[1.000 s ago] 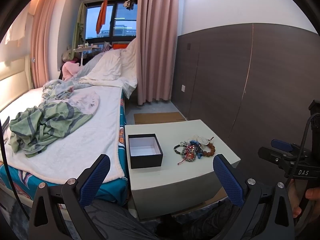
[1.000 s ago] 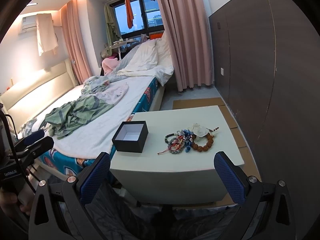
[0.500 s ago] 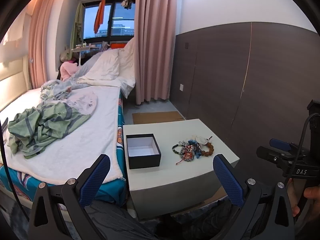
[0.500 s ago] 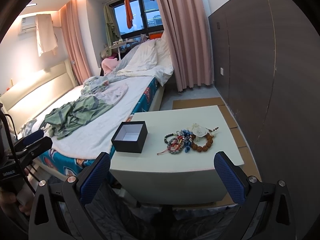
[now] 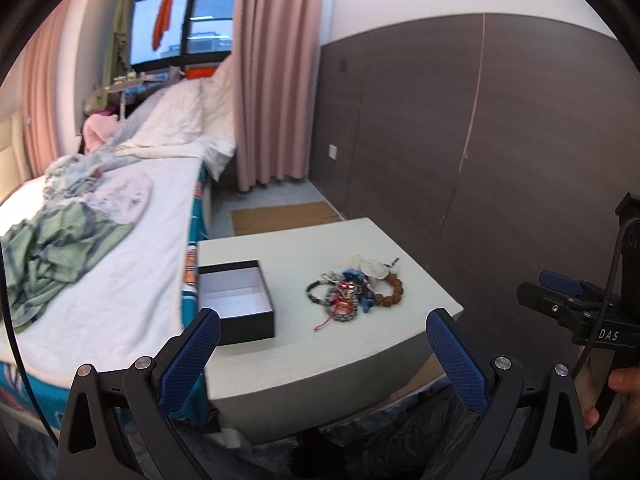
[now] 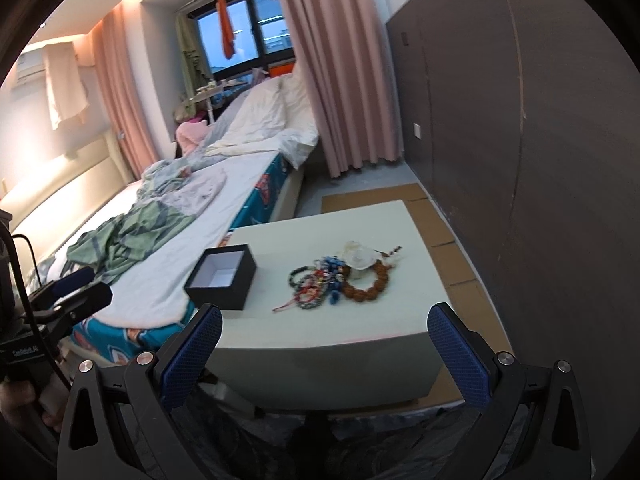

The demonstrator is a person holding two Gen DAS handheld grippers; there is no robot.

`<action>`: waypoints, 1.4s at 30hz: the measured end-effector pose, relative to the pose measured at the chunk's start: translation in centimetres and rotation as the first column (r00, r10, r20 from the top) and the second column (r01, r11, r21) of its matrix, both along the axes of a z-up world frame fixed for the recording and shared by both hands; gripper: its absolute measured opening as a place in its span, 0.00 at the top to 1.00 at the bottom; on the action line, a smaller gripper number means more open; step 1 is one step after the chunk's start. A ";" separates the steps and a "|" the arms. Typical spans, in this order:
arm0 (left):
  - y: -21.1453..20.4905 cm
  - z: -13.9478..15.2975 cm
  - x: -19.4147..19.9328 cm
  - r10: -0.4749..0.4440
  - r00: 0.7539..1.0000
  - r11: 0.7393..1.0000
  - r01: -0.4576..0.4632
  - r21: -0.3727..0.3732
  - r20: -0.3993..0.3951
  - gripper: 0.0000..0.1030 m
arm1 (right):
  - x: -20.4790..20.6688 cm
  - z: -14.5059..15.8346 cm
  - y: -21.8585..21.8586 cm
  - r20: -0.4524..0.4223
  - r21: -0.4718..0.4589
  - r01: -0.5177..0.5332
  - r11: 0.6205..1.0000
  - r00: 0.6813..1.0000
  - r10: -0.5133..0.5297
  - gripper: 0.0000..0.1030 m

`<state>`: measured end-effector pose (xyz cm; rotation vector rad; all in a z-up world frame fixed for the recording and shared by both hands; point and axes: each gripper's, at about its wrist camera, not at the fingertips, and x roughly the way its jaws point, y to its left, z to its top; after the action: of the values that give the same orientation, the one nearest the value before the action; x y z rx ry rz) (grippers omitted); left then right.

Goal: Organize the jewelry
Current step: 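Reach into the jewelry pile and grasp the red string bracelet with the left gripper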

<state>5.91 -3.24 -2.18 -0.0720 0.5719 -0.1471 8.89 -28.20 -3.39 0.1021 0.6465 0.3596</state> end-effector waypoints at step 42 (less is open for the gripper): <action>-6.1 -11.5 20.3 -0.204 0.896 0.978 0.205 -0.041 -0.395 0.68 | 12.6 -9.4 -4.3 -0.259 0.074 0.110 0.991 0.962 -0.087 0.22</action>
<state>26.18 -9.29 -13.67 -0.0396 0.9881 -0.3427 21.47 -32.51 -12.78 0.2673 0.8770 0.2807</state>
